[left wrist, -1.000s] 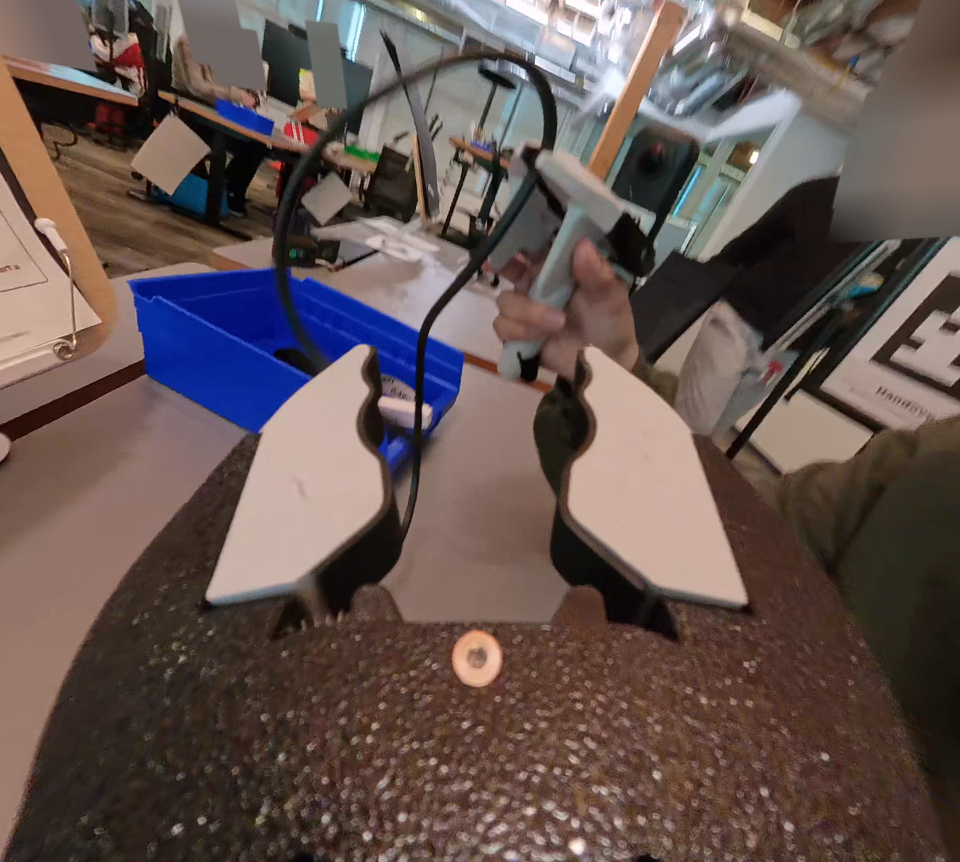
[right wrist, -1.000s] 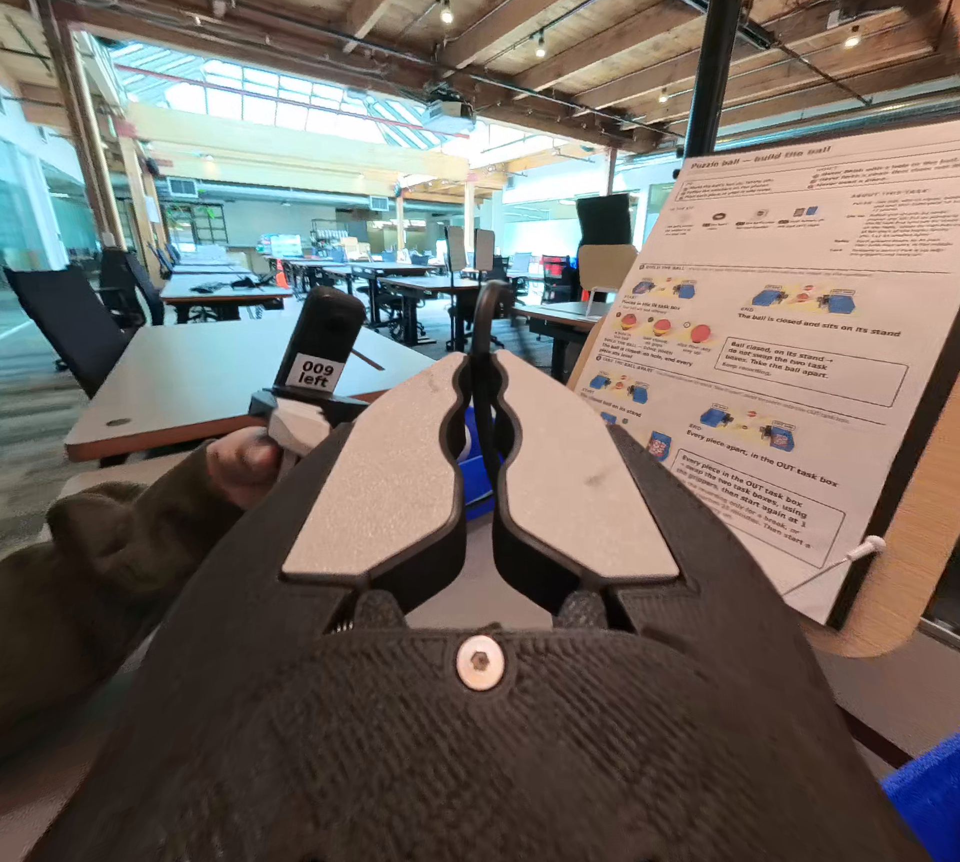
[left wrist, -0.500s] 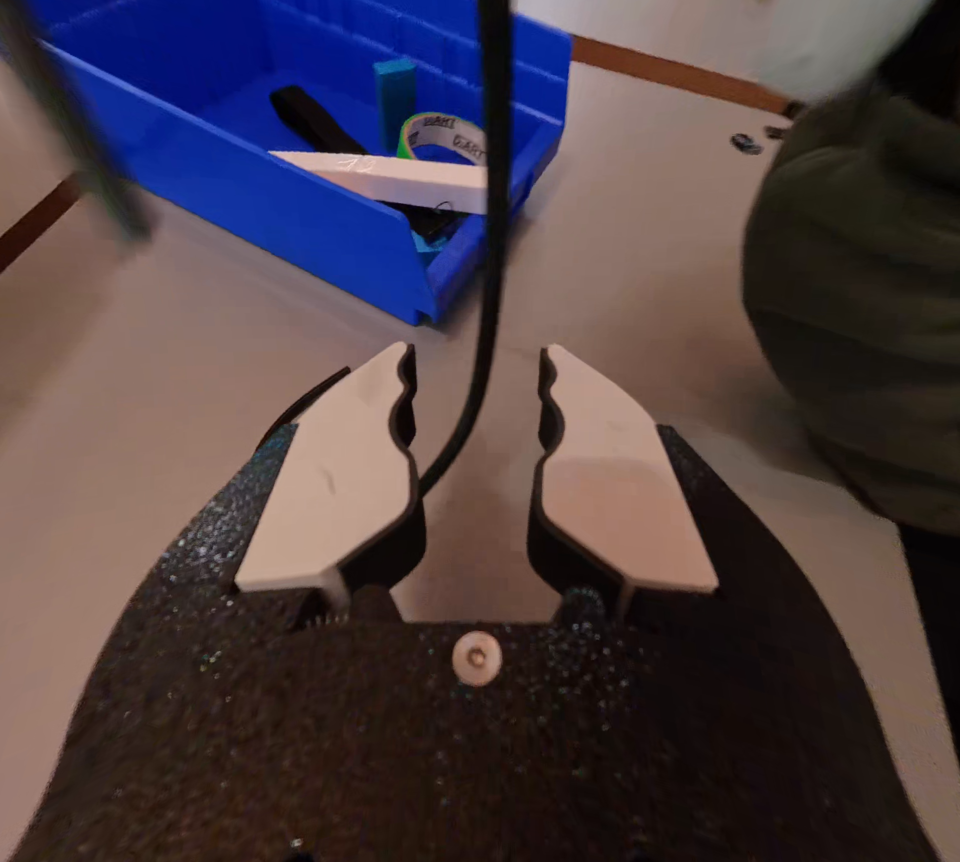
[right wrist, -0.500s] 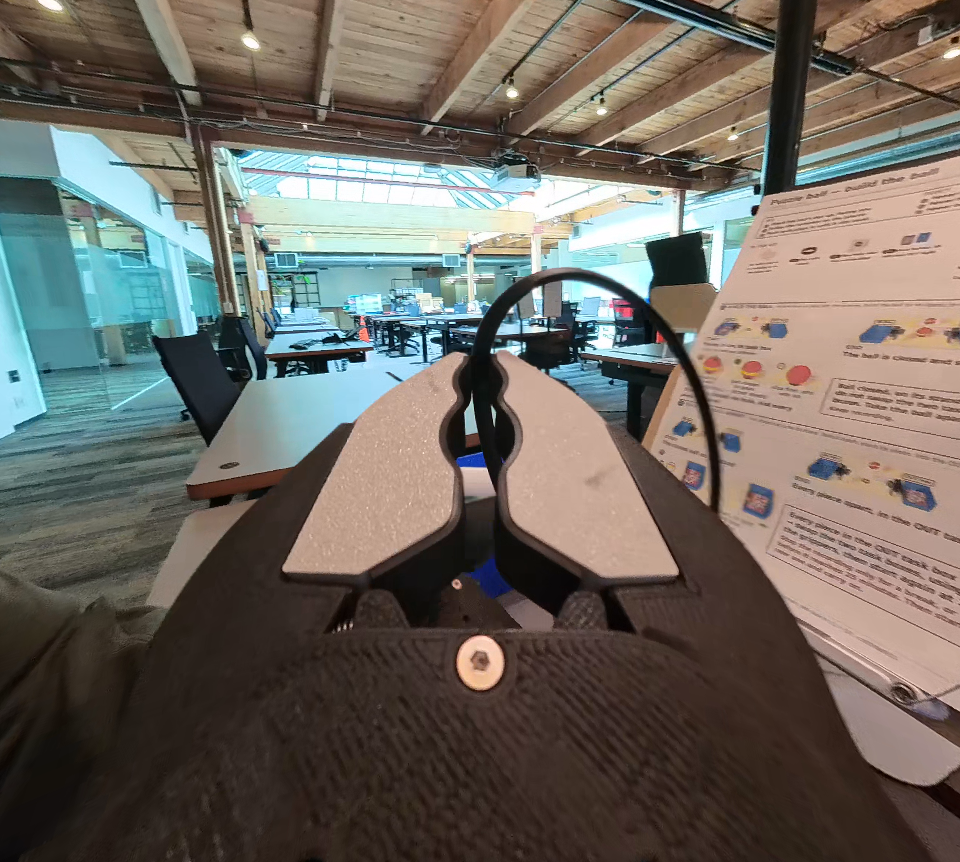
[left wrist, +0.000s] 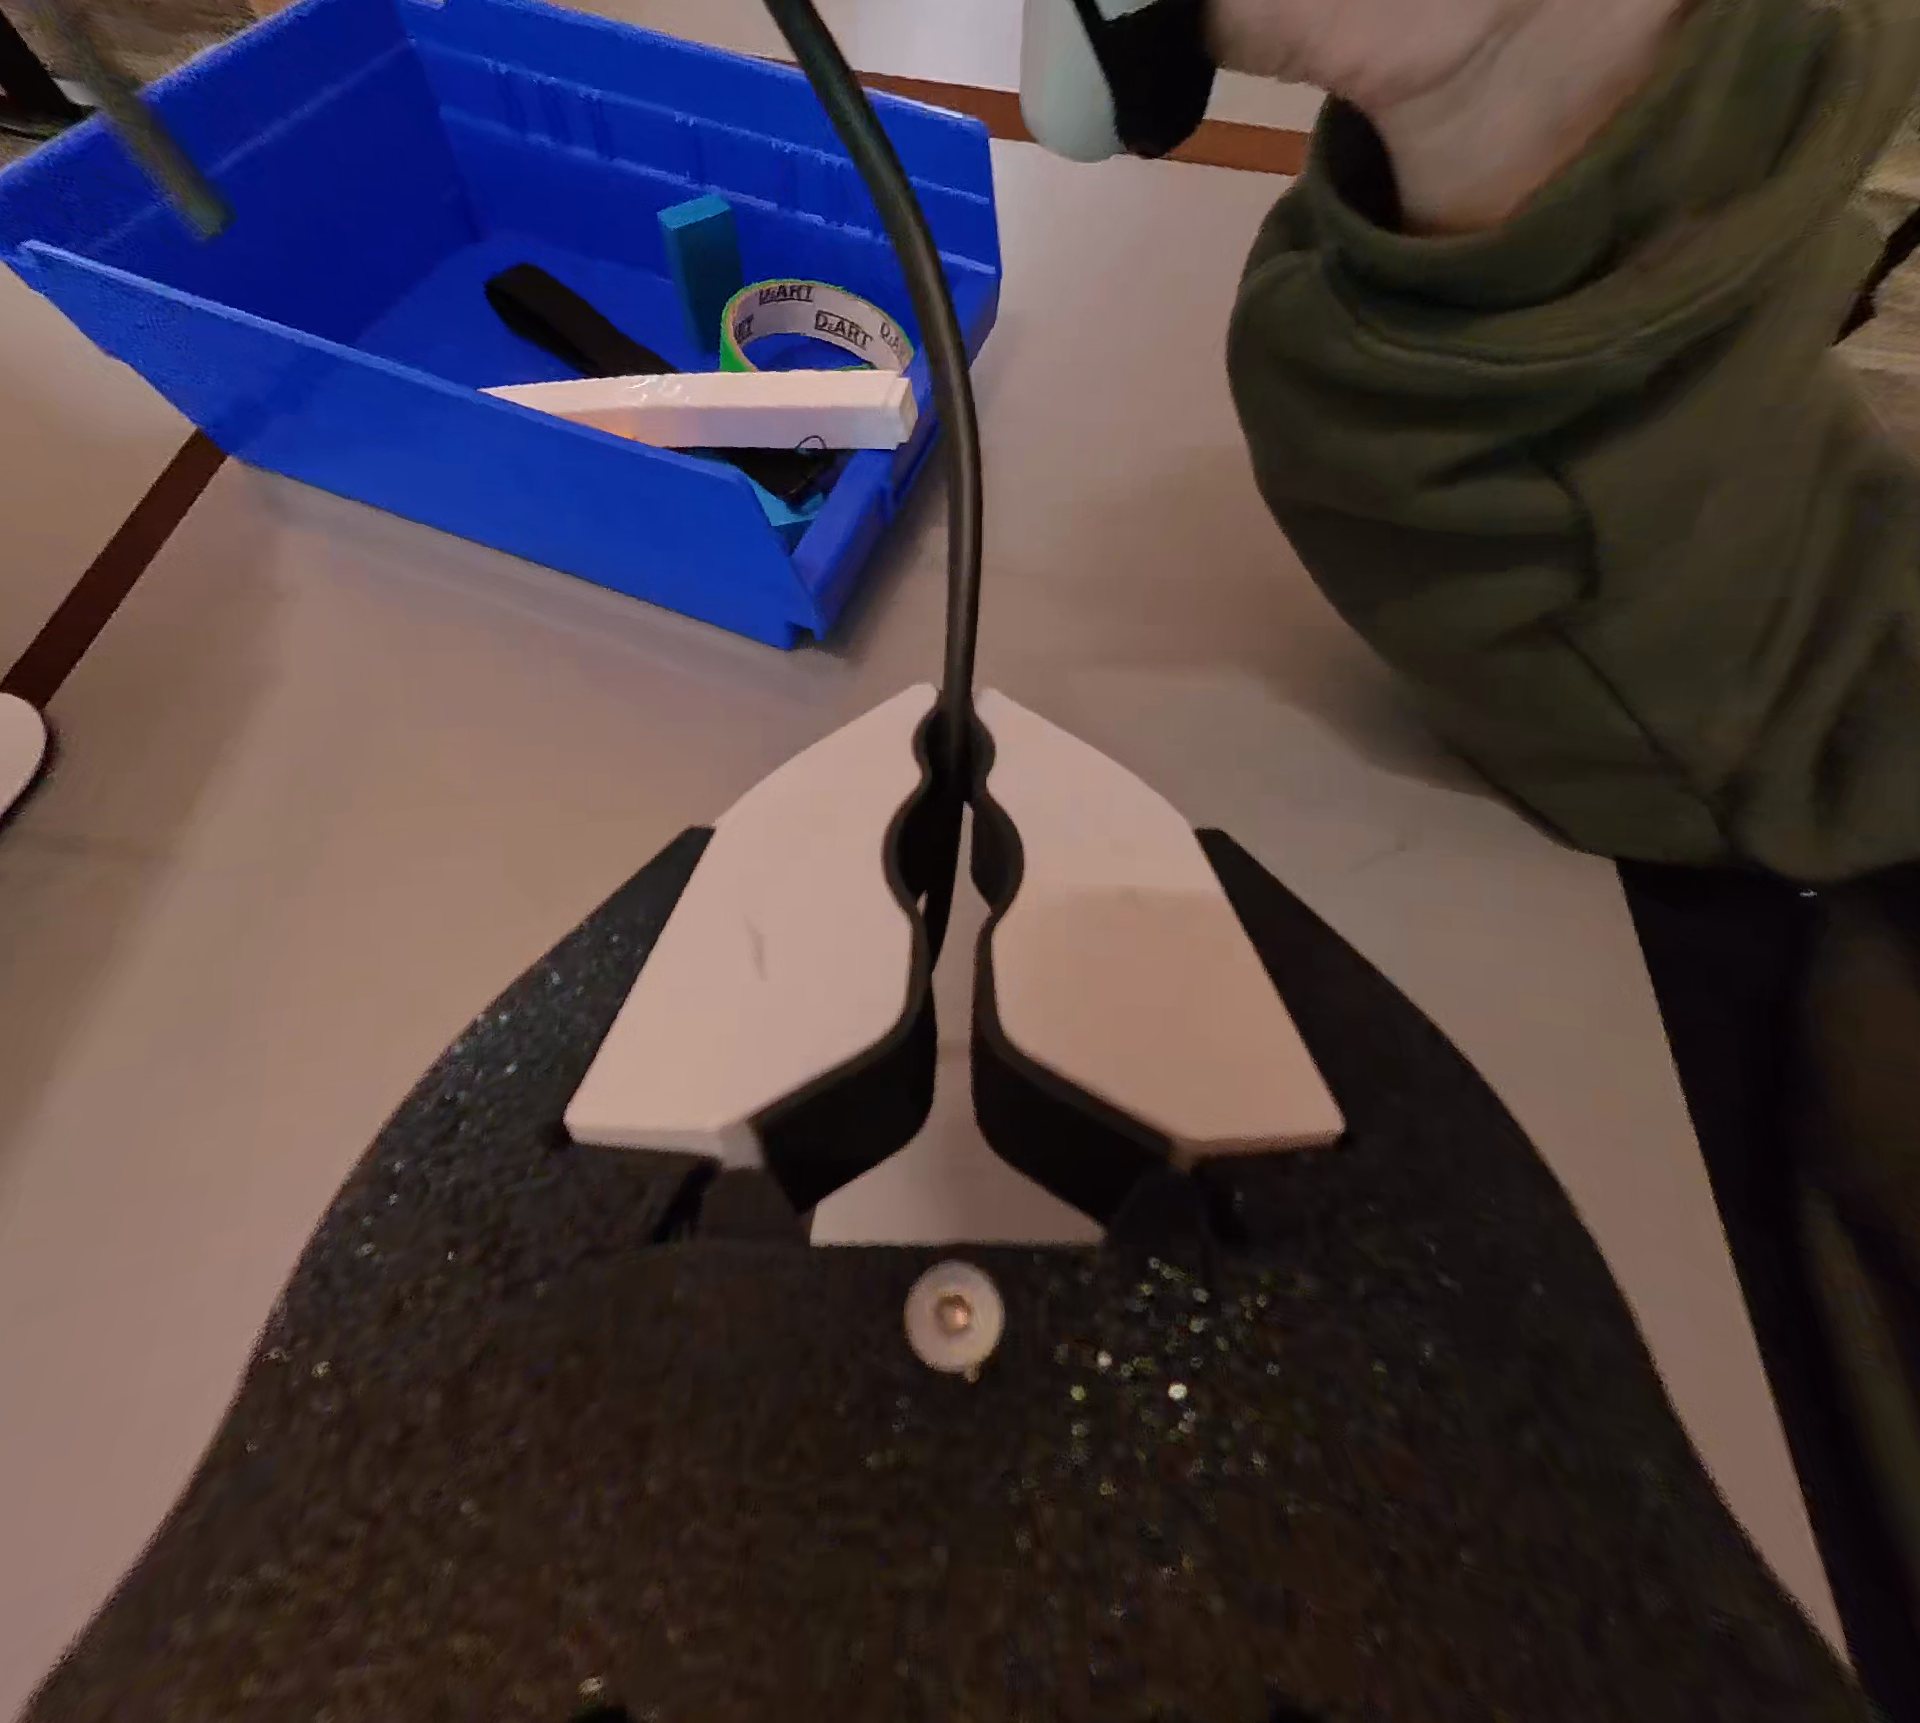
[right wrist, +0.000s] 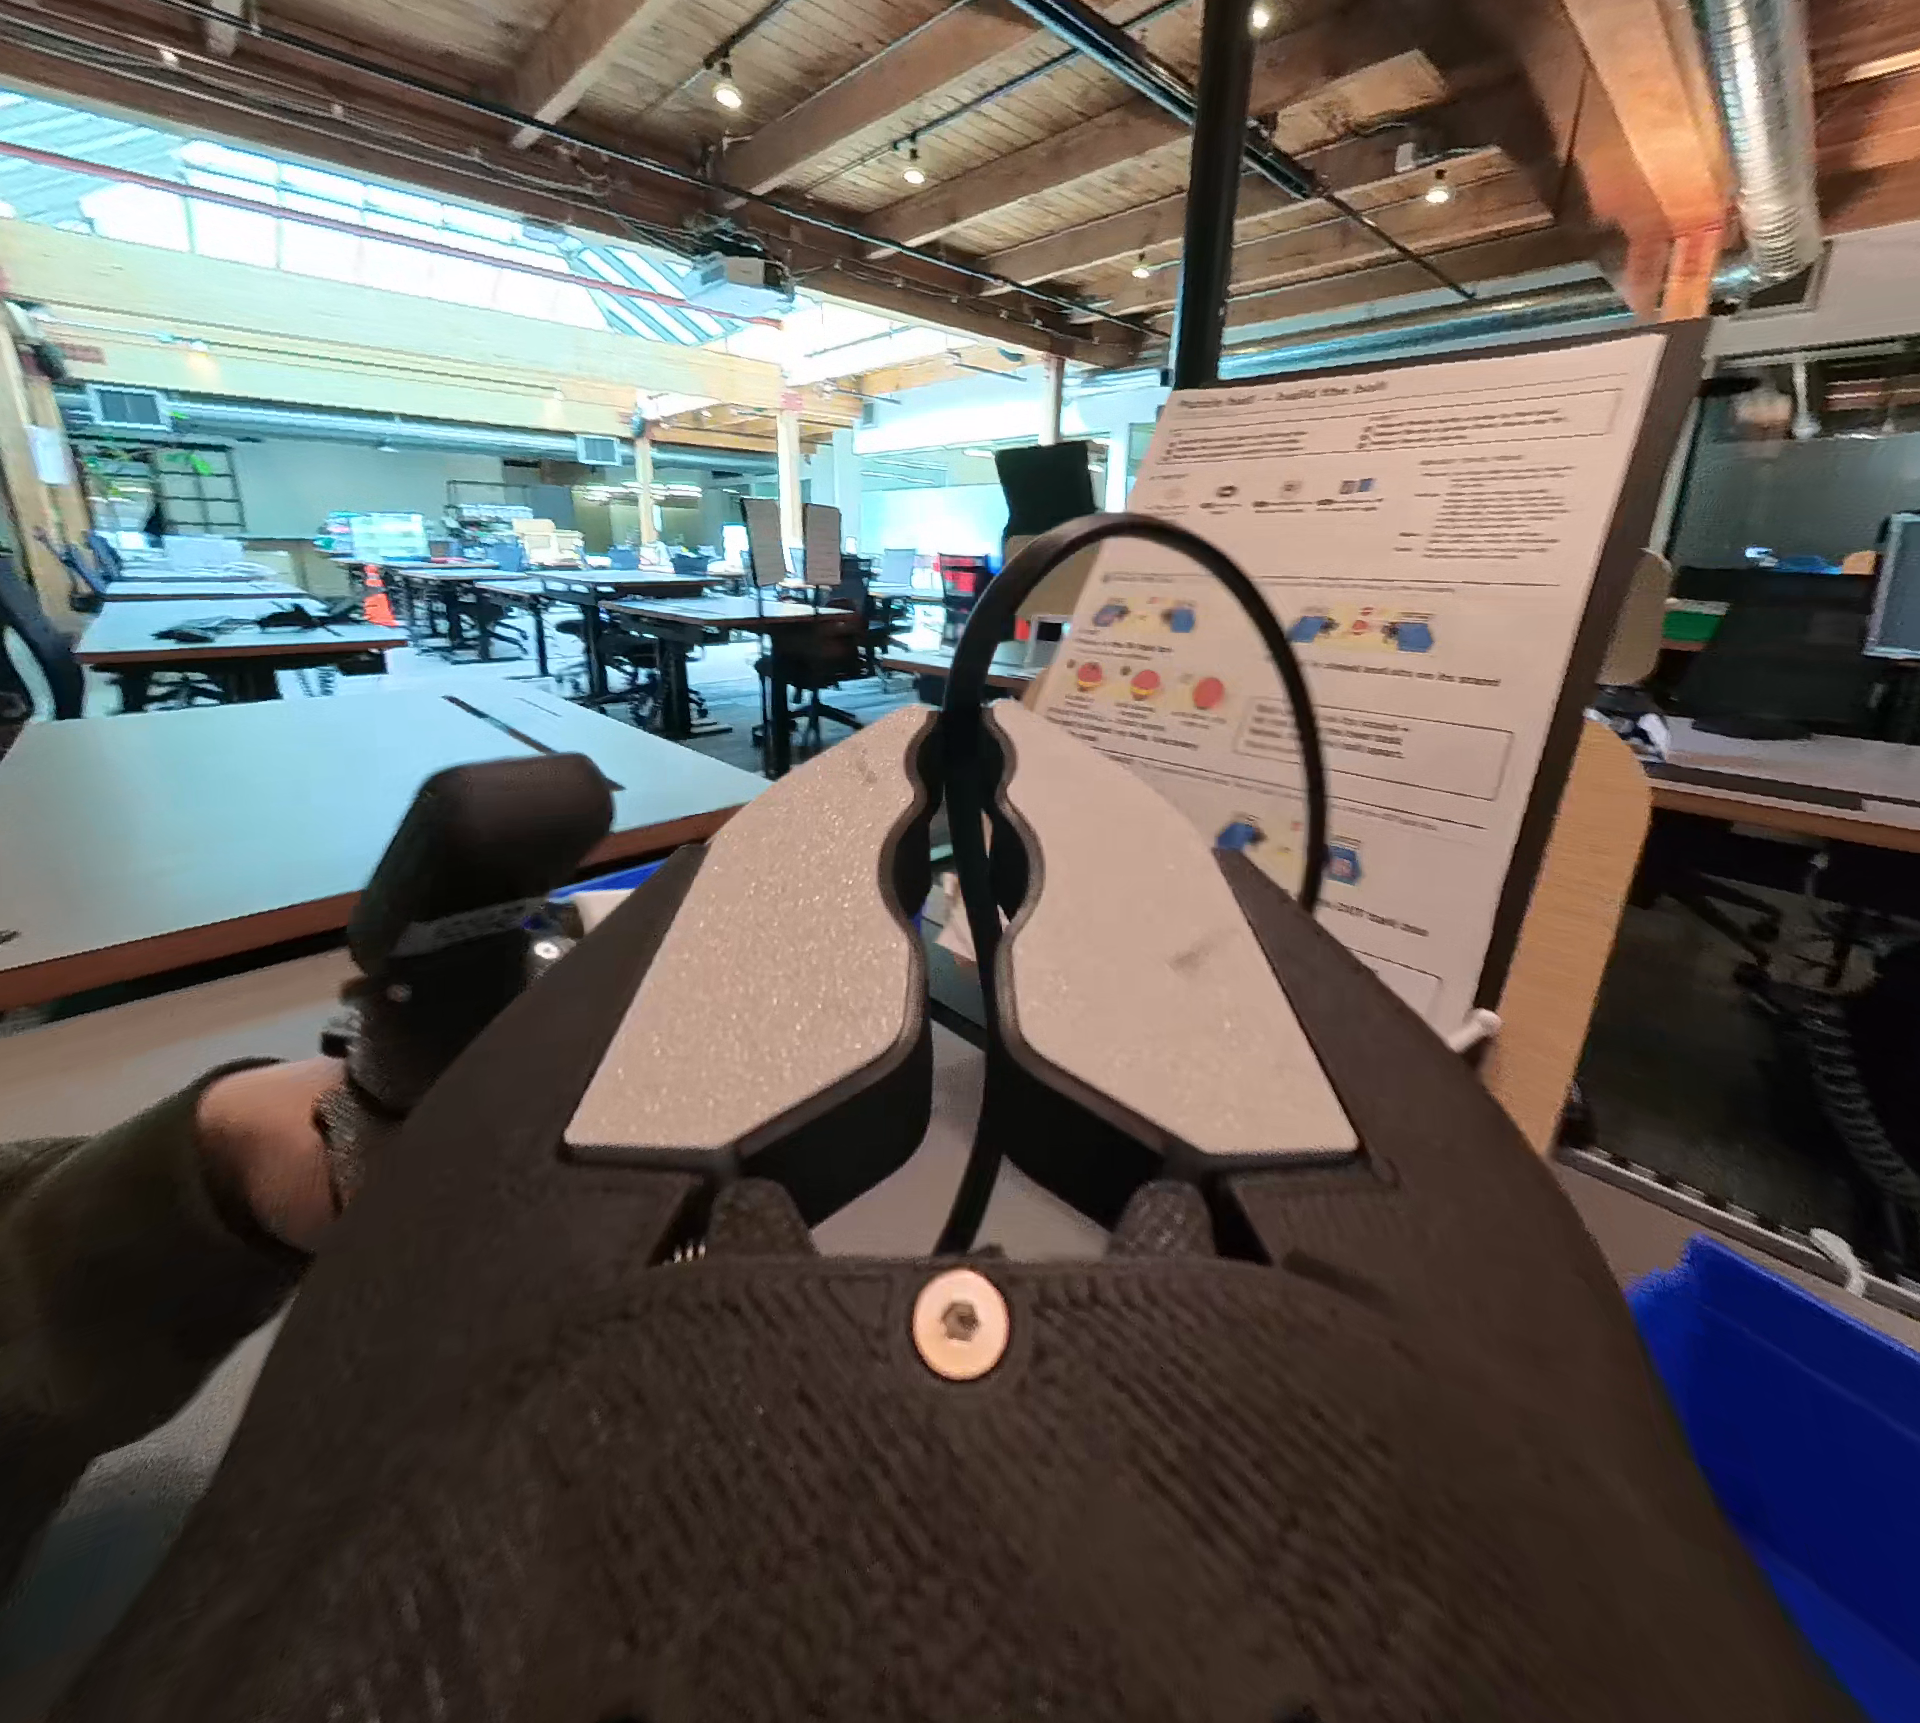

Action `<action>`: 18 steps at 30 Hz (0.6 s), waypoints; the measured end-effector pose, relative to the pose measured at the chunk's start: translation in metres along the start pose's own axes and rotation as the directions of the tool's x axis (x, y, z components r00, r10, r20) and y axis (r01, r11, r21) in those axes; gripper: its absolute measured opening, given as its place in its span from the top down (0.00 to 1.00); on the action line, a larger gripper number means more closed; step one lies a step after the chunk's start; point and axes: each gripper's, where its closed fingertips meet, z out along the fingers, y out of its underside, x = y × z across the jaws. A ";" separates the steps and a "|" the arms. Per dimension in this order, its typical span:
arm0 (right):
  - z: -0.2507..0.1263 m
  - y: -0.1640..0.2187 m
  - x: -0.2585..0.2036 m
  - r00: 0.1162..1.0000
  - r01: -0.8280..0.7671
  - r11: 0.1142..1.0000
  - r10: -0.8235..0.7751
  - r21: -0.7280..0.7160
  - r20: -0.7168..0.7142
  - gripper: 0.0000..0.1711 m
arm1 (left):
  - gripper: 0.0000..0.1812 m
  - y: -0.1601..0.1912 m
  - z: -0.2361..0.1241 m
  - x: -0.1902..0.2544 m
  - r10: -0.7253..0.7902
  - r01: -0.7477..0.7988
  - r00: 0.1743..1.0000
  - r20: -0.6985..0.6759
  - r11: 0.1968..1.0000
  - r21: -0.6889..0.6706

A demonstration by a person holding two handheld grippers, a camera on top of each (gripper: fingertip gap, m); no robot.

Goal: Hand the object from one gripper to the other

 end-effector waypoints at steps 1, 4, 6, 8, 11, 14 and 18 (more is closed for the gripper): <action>-0.001 0.002 0.005 1.000 0.012 1.000 -0.012 -0.014 -0.022 0.97 | 1.00 -0.001 -0.002 0.001 -0.010 0.010 1.000 -0.008 1.000 0.003; -0.002 0.013 0.016 0.995 0.053 0.996 -0.059 -0.076 -0.077 0.97 | 1.00 -0.008 -0.009 0.000 -0.013 0.013 1.000 0.006 1.000 0.027; 0.001 0.028 0.019 0.991 0.089 0.982 -0.104 -0.165 -0.086 0.97 | 1.00 -0.017 -0.018 0.002 -0.018 0.017 1.000 0.016 0.998 0.054; 0.003 0.047 0.022 0.984 0.129 0.954 -0.157 -0.271 -0.085 0.97 | 1.00 -0.031 -0.034 0.003 -0.025 0.020 0.999 0.042 0.993 0.117; 0.002 0.088 0.015 0.989 0.133 0.872 -0.145 -0.471 0.010 0.96 | 1.00 -0.055 -0.068 -0.004 -0.085 0.050 0.988 0.126 0.965 0.256; -0.003 0.121 -0.002 0.992 0.105 0.796 -0.038 -0.596 0.124 0.93 | 1.00 -0.059 -0.095 -0.013 -0.131 0.064 0.969 0.208 0.951 0.302; -0.018 0.138 -0.017 0.977 0.113 0.726 0.044 -0.678 0.209 0.81 | 1.00 -0.053 -0.108 -0.022 -0.147 0.070 0.952 0.267 0.958 0.279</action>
